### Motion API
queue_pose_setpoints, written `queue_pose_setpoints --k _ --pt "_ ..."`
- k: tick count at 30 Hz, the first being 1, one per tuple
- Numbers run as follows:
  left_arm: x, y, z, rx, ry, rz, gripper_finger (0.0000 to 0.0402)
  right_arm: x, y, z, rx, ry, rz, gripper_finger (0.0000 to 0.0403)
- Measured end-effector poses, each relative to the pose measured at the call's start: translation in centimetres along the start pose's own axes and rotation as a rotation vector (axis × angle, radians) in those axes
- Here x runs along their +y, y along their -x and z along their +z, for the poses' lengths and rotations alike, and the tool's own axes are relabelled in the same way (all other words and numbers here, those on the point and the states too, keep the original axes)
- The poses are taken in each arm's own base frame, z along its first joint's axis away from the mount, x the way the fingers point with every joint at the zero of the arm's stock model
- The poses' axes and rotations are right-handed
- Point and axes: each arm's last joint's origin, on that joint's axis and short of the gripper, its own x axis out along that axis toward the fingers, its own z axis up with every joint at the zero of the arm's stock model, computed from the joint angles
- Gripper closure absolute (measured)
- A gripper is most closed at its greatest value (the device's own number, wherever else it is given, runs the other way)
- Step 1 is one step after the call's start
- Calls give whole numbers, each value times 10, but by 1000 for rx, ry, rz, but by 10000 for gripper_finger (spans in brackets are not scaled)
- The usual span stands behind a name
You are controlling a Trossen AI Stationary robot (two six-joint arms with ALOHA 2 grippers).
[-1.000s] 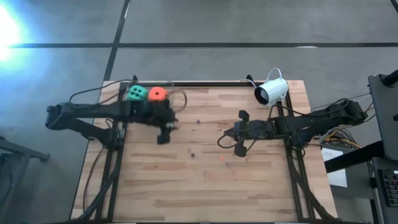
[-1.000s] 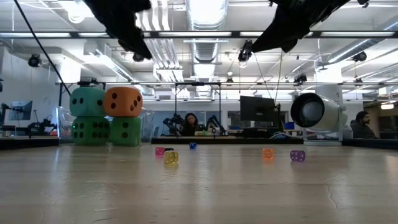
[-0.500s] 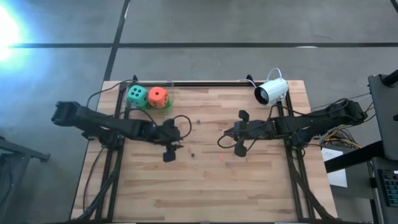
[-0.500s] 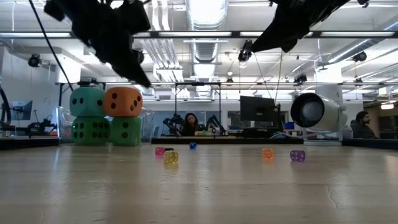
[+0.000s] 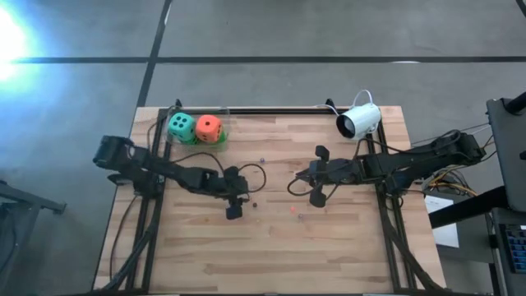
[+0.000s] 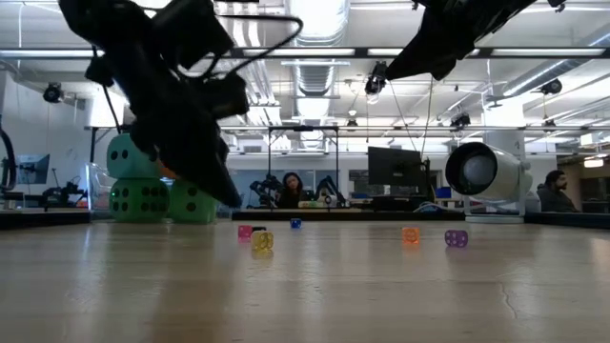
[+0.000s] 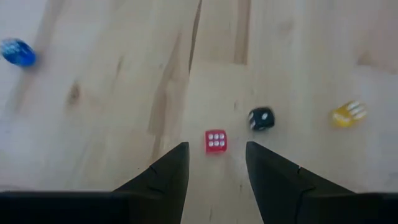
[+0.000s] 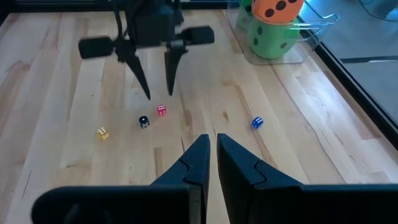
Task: Pick & Place Dice
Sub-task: Put the small red die into the transparent bin
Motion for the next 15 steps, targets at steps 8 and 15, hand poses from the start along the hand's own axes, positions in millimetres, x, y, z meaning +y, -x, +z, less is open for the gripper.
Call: queue_pose_setpoints --k 8,15 --pt "-1 -17 -4 10 1 1 238 0 0 0 -1 0 1 376" --pt "-2 -18 -1 -24 5 -7 238 0 0 0 -2 0 1 376"
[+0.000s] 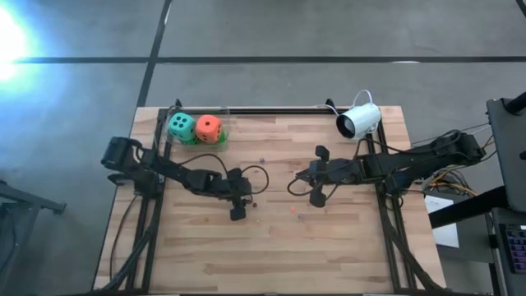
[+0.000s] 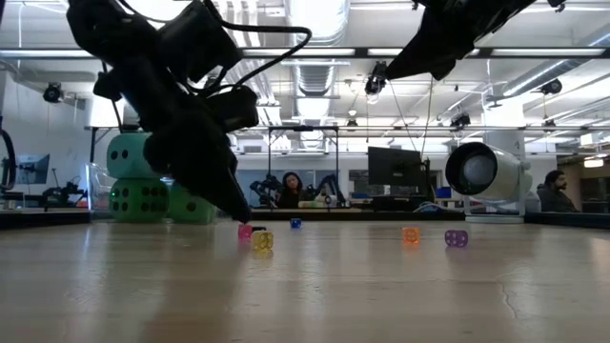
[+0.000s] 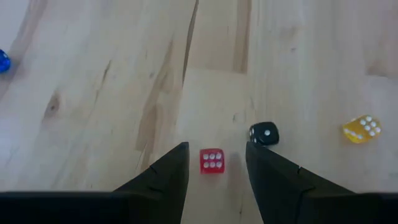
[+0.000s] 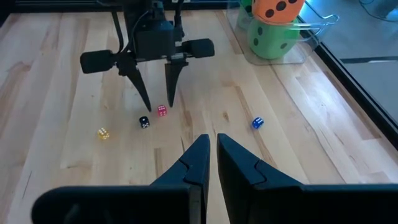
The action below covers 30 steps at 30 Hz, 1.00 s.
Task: Pick & Place Dice
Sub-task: Put the small red die into the transparent bin
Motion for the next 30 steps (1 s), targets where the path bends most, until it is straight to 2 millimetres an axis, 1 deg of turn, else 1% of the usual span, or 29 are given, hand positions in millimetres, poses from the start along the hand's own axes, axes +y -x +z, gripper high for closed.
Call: queue_pose_setpoints --k 7,14,30 --pt "0 -7 -6 35 -3 9 238 0 0 0 -1 -1 0 376" --pt "0 -9 -7 42 -2 12 245 0 0 0 -1 -1 0 376" --pt "0 -9 -7 44 -28 8 337 0 0 0 -1 -1 0 376"
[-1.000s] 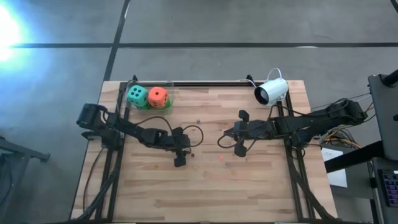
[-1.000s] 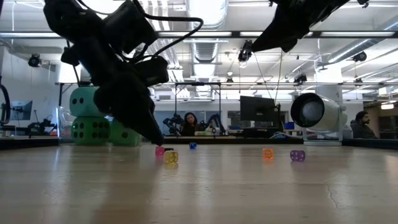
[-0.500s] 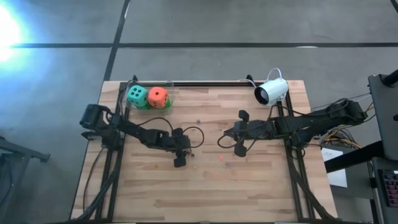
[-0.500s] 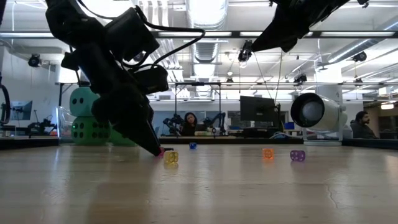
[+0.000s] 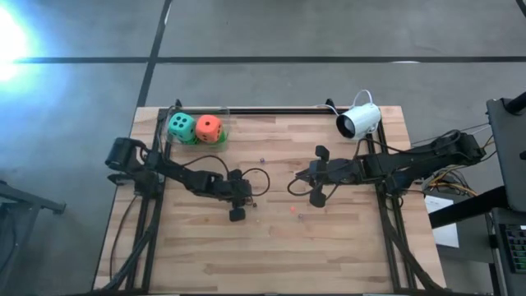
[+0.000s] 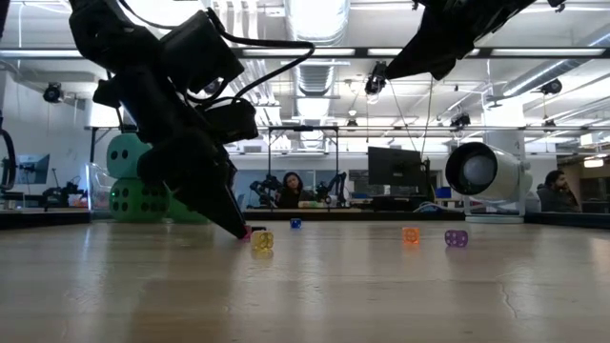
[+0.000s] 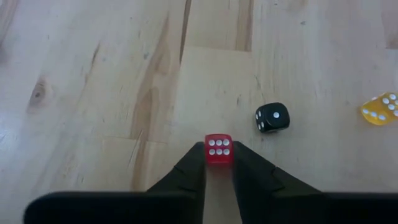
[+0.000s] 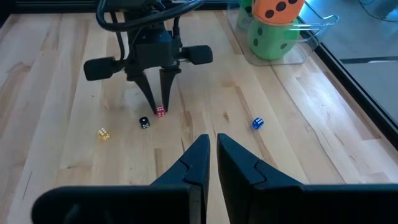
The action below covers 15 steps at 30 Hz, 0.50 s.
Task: Pick & Place Dice
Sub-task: Put the small red die into the transparent bin
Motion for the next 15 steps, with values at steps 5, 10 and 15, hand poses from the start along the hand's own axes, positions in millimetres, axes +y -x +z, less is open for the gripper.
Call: queue_pose_setpoints --k 5,10,15 --pt "0 0 0 -1 -2 1 353 0 0 0 0 0 0 376" --pt "0 11 6 -34 2 -6 352 0 0 0 0 0 0 376" --pt "3 41 16 -95 11 6 351 0 0 0 -1 0 0 376"
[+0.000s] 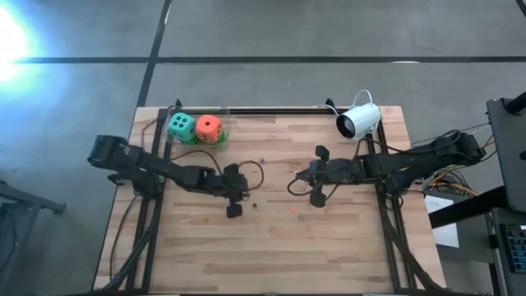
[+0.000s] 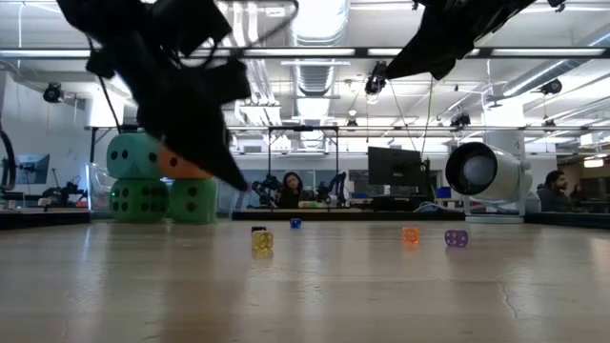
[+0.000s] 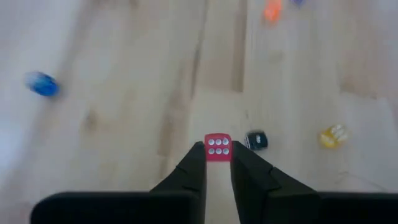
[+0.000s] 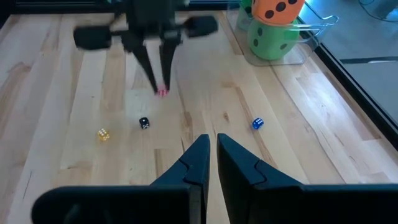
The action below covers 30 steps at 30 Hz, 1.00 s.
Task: Pick & Place Dice
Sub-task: Put the small red die into the transparent bin
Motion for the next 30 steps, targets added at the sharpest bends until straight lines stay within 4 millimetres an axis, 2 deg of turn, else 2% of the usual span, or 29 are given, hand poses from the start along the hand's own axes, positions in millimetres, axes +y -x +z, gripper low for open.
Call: queue_pose_setpoints --k 7,11,14,20,30 --pt "14 65 16 -155 35 197 351 0 0 1 -8 -3 2 376" --pt "32 101 18 -230 92 311 351 0 0 1 -13 -4 2 376" --pt "49 120 14 -241 183 353 351 0 0 2 -15 -5 3 376" --pt "85 136 4 -214 347 486 351 0 0 2 -16 -5 3 376" --pt "141 157 6 -260 582 699 350 0 0 2 -16 -4 3 376"
